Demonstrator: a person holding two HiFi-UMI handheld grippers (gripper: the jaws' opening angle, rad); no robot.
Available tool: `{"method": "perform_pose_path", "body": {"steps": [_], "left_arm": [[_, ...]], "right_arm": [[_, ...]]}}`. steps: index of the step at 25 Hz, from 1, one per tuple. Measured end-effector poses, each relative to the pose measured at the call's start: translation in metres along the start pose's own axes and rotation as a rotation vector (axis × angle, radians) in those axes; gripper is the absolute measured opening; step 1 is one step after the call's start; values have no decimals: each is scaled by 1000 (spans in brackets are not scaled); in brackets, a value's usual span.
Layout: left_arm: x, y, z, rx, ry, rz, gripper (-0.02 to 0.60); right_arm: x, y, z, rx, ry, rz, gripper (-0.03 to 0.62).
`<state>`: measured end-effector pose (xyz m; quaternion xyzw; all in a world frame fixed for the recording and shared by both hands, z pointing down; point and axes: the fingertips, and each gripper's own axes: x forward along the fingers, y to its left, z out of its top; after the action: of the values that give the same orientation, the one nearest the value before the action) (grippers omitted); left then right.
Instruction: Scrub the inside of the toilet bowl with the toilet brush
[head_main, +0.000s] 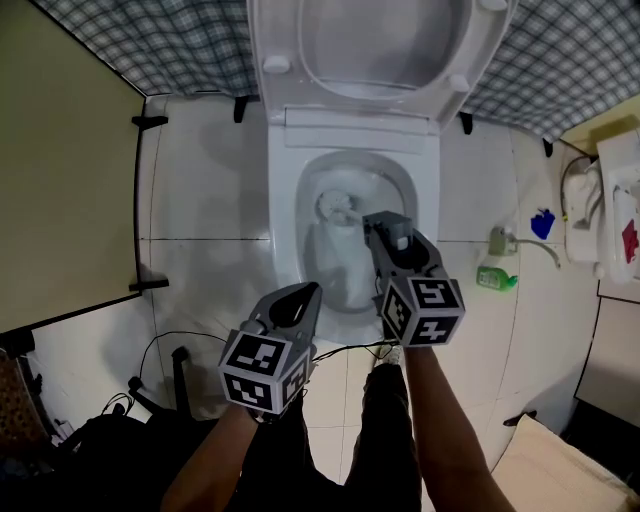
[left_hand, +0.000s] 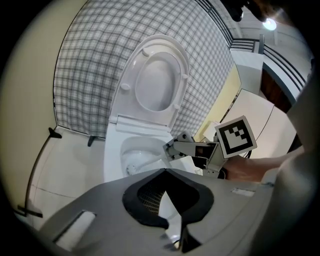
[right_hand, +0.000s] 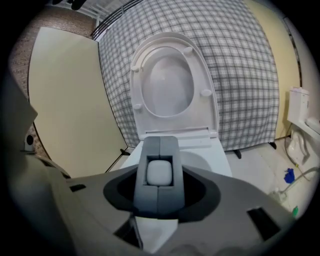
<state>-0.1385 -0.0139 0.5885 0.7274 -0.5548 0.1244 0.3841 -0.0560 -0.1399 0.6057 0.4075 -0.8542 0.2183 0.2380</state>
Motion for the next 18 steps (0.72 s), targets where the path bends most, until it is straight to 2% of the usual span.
{"method": "perform_pose_path", "body": {"steps": [9,18], "left_arm": [[2,-5,-7,-6,2,-3,11],[3,-13,-13,0,12,-11,10]], "right_arm": [[-31,36,-15,-125,105,189,195],[-88,41,-52,-273,235,266,195]]}}
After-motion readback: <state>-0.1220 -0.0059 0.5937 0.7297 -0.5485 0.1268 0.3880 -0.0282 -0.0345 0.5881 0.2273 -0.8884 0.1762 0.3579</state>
